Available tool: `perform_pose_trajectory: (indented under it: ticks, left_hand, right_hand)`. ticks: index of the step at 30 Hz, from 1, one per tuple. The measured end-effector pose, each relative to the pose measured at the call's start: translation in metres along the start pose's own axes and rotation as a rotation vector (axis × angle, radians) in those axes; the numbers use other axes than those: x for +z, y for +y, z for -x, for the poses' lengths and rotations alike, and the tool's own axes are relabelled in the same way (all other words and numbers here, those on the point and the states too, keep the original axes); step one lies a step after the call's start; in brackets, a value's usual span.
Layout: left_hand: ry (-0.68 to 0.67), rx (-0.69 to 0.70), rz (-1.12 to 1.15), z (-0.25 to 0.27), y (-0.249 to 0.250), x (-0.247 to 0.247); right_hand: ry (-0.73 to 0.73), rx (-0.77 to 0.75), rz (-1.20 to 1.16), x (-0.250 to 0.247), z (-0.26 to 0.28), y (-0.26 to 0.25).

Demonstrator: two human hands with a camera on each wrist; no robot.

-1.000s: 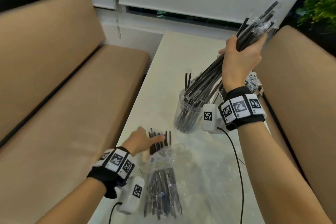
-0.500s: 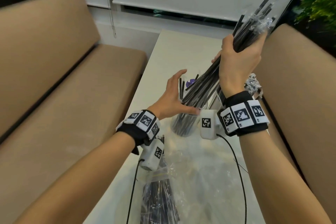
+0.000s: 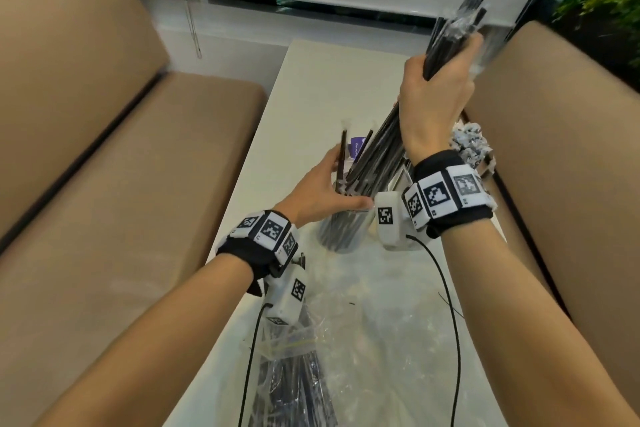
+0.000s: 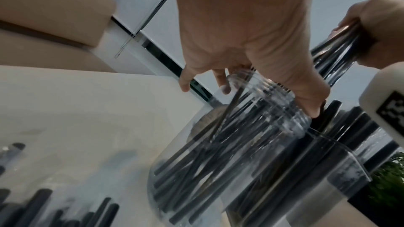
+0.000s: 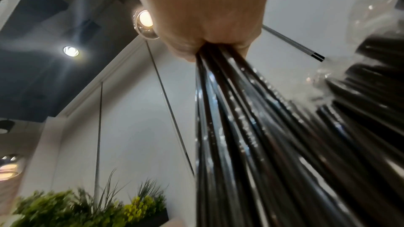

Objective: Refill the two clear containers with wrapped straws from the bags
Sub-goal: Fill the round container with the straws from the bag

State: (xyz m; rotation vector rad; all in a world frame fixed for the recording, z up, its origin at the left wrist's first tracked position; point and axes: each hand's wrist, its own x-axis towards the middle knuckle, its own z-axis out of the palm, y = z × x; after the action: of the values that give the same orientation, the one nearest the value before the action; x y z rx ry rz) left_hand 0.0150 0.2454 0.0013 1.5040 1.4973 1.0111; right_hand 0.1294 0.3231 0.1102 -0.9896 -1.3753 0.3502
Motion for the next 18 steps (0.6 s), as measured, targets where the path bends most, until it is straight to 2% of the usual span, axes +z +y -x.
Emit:
perform_pose_trajectory:
  ticks: [9, 14, 18]
  left_hand:
    - [0.005, 0.011, -0.078, -0.004, -0.008, 0.005]
    - [-0.005, 0.022, -0.040, -0.004, -0.009, 0.004]
    - [0.030, 0.043, -0.029, -0.005, -0.011, 0.004]
  right_hand:
    - [-0.121, 0.016, 0.016, 0.023, 0.024, 0.005]
    - [-0.202, 0.126, 0.026, 0.010, 0.059, 0.014]
    - [-0.349, 0.218, 0.071, -0.008, 0.090, 0.013]
